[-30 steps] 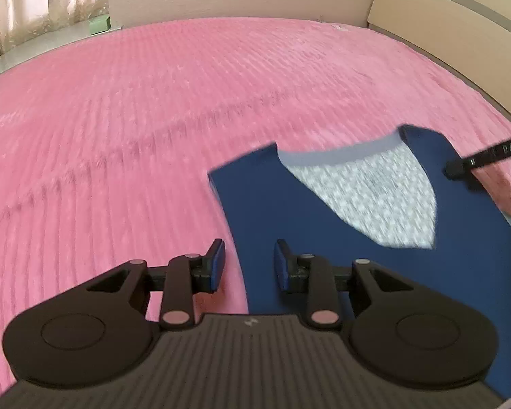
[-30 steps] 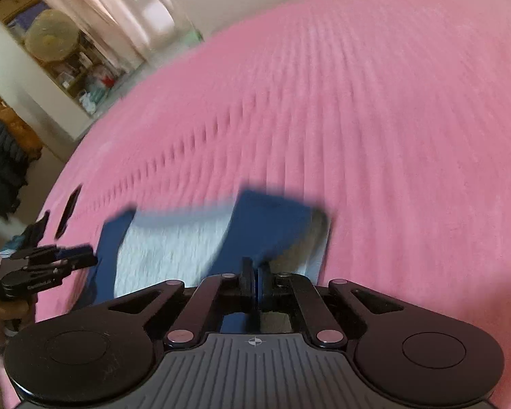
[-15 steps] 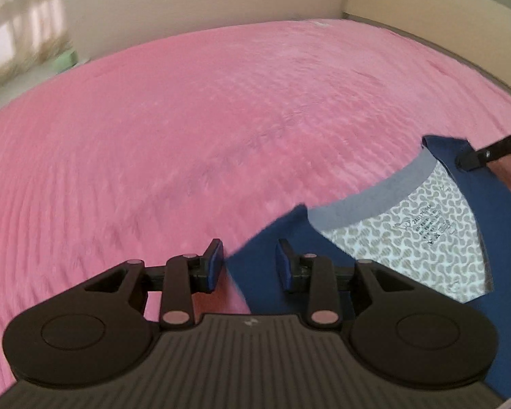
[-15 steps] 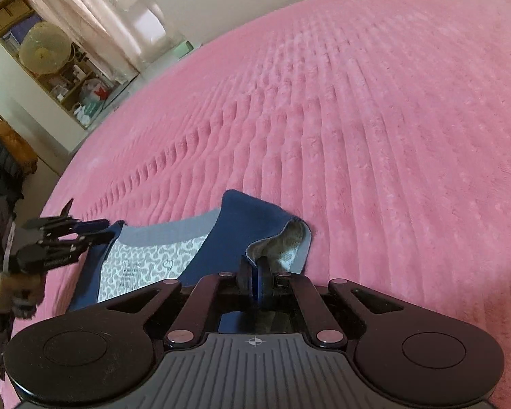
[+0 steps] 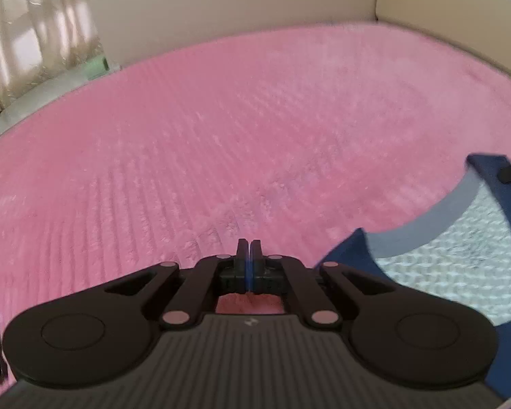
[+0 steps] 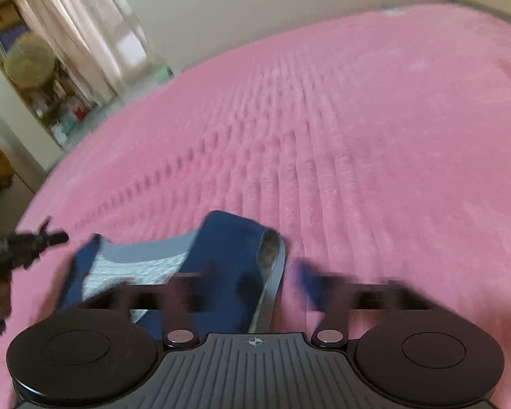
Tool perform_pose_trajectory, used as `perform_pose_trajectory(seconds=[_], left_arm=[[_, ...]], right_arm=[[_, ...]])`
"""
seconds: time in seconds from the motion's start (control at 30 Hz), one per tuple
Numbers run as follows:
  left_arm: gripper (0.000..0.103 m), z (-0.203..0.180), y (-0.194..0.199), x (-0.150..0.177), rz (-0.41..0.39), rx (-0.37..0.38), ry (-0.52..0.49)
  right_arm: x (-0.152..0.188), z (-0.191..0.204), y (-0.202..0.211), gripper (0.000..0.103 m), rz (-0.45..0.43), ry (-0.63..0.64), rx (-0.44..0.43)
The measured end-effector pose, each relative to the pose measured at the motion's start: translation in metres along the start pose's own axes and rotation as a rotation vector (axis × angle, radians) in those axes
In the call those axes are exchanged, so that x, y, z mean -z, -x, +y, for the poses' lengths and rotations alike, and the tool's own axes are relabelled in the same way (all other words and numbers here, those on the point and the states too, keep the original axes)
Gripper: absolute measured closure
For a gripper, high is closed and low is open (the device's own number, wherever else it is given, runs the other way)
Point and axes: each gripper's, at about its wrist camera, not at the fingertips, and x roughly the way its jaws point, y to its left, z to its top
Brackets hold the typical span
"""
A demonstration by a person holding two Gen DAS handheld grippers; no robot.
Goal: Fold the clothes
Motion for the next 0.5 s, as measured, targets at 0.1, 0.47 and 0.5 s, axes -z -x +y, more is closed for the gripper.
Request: perform_pose_trajectory(seconds=[0.1,0.47,0.5], left_arm=[[0.099,-0.01,0.028,0.019,-0.021,0.034,-0.013],[0.095,-0.098,0.155,0.159,0.052,0.279,-0.19],[0.095,-0.097,0.162,0.168,0.041,0.26,-0.182]], right_arm=[[0.028,0.016,0.051,0.034,-0.055,0.024,-0.073],[0.229,0.017,0.17,0.038,0.042,0.071,-0.153],[0.238,0.008,0.179,0.042,0.008,0.061,-0.136]])
